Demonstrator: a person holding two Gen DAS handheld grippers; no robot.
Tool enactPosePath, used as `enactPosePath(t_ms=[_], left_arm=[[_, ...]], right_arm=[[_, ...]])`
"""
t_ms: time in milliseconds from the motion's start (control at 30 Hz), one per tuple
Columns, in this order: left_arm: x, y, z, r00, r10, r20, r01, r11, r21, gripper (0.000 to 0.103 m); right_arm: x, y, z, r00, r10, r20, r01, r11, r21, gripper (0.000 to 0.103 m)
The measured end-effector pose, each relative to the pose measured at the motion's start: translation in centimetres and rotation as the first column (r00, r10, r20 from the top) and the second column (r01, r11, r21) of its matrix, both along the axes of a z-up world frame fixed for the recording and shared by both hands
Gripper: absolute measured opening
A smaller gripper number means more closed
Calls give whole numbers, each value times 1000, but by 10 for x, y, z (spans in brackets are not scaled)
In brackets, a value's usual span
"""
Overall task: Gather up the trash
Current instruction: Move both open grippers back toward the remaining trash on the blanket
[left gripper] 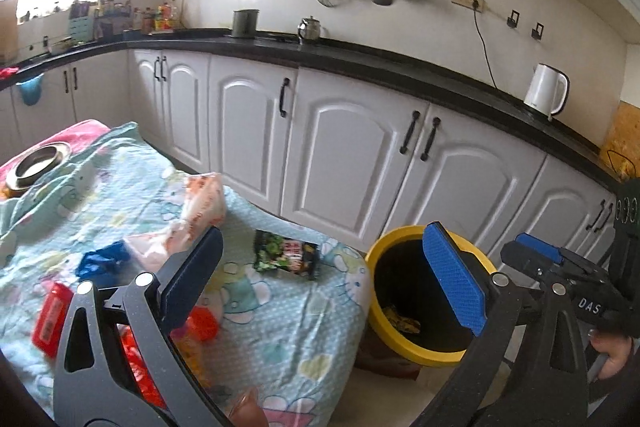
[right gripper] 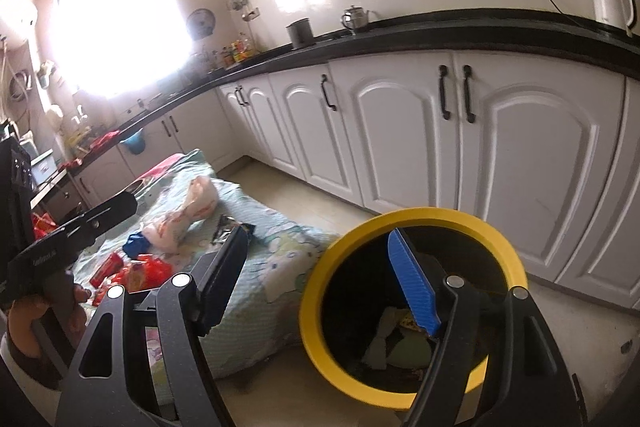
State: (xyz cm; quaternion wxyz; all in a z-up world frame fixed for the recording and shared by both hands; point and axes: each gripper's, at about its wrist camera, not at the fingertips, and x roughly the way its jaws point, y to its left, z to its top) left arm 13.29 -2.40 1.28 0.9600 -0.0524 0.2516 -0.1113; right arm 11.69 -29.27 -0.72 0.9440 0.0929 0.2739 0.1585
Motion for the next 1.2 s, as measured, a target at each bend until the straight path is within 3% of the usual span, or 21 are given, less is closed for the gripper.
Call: enactPosePath(t_ms=[800, 1200], left_arm=[[-26, 90, 10, 985, 166, 34, -165, 986, -30, 92], [-38, 147, 1, 967, 253, -8, -253, 967, -34, 92]], right_arm=[[-17, 101, 13, 975, 221, 10, -221, 975, -40, 70], [-16, 166, 3, 945, 327, -25, -328, 943, -56, 70]])
